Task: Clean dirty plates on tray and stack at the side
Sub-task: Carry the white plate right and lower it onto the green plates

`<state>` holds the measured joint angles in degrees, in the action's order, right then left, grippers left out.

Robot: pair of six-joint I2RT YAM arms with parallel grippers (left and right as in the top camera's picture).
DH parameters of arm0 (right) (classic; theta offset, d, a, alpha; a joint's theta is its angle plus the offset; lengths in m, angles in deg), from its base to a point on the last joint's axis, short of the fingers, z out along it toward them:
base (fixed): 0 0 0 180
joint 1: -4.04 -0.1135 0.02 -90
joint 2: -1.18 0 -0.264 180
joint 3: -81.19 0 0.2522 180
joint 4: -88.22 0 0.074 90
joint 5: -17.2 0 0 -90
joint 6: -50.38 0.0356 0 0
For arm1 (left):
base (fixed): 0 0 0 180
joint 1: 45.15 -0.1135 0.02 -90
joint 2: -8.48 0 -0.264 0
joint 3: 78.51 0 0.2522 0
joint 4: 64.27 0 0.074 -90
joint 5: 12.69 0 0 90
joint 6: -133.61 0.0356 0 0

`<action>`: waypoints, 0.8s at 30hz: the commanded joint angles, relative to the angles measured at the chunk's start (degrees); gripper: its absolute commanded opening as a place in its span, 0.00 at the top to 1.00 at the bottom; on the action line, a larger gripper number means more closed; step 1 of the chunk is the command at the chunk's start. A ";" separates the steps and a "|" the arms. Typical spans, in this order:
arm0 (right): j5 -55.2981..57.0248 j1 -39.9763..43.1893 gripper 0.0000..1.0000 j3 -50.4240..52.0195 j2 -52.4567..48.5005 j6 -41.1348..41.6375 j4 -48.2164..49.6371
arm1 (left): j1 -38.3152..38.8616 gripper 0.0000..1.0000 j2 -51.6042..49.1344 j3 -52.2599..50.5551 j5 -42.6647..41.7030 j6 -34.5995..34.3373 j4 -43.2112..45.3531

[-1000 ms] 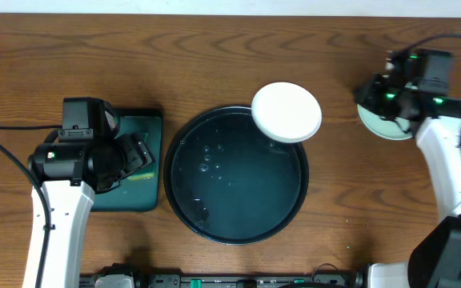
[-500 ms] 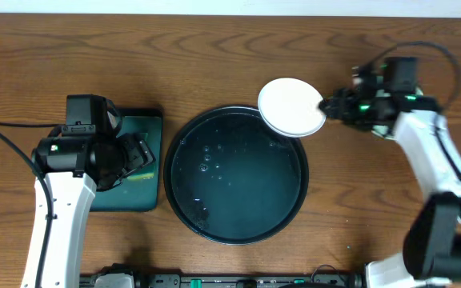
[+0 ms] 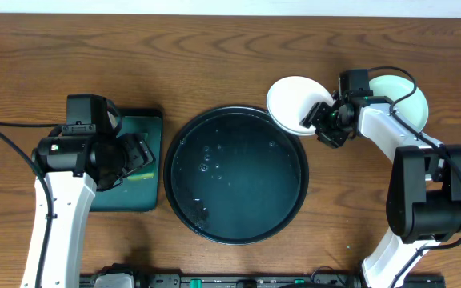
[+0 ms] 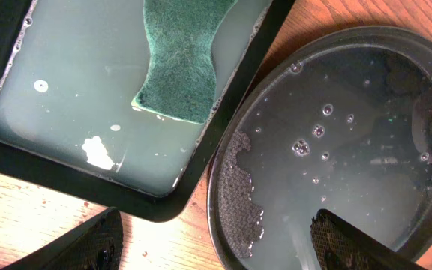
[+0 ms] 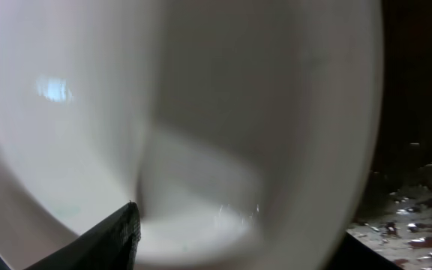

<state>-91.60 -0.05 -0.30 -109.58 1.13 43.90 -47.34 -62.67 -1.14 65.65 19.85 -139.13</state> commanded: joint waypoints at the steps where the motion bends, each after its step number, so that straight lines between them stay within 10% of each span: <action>1: 1.88 -1.01 0.37 0.26 -0.02 4.66 0.85 | 0.02 0.19 -0.35 -0.50 0.74 0.76 -0.11; 4: 2.54 -1.44 0.41 0.26 -0.04 6.67 1.29 | 0.02 0.19 -0.35 -0.50 0.74 0.76 -0.11; 7: 3.19 -1.88 0.99 0.26 -0.04 8.63 1.55 | 0.02 0.19 -0.35 -0.50 0.74 0.76 -0.13; 24: 11.39 -7.26 0.98 0.26 6.69 -5.22 0.79 | 0.02 0.19 -0.35 -0.50 0.74 0.76 -0.11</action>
<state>-84.37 -5.87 -0.32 -107.29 1.55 45.12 -47.34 -62.67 -1.14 65.65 19.85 -139.13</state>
